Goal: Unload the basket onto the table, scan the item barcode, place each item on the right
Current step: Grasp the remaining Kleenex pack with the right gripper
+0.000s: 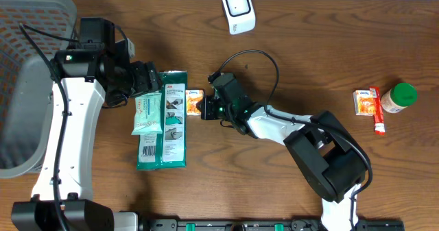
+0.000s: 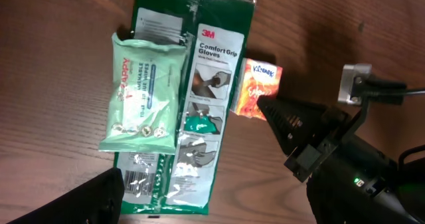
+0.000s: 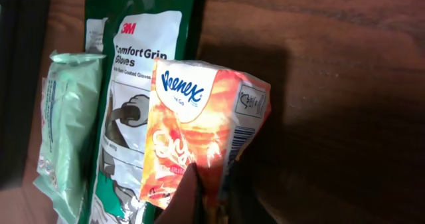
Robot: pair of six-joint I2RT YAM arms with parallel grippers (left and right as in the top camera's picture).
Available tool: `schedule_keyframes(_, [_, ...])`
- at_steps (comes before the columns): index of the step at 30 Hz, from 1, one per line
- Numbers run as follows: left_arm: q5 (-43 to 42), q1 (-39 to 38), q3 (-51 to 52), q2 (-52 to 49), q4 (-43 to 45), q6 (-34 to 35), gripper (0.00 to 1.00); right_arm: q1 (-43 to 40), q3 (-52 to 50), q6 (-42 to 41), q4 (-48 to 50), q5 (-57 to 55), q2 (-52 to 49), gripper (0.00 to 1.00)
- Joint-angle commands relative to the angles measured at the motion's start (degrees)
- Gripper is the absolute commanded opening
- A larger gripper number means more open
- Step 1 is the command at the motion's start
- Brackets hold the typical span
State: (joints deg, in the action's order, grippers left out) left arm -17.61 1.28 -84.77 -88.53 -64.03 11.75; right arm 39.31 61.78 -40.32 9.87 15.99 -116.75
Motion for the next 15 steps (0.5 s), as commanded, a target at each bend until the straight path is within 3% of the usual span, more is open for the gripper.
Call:
schedule_keyframes(1, [0.79, -0.09, 0.09, -0.20, 0.00, -0.72, 0.89, -0.79, 0.04, 4.09, -0.81, -2.69, 3.41, 0.01])
schedule_keyframes(5, [0.79, -0.09, 0.09, -0.20, 0.00, -0.72, 0.89, -1.66, 0.07, 14.47, -10.91, -11.04, 13.49, 0.01])
schedule_keyframes(8, [0.79, -0.09, 0.09, -0.20, 0.00, -0.72, 0.89, -1.18, 0.07, 22.97, -25.22, -24.20, 23.30, 0.01])
schedule_keyframes(15, [0.79, -0.09, 0.09, -0.20, 0.00, -0.72, 0.89, 0.63, 0.04, 27.34, -44.98, -45.33, 29.00, 0.01])
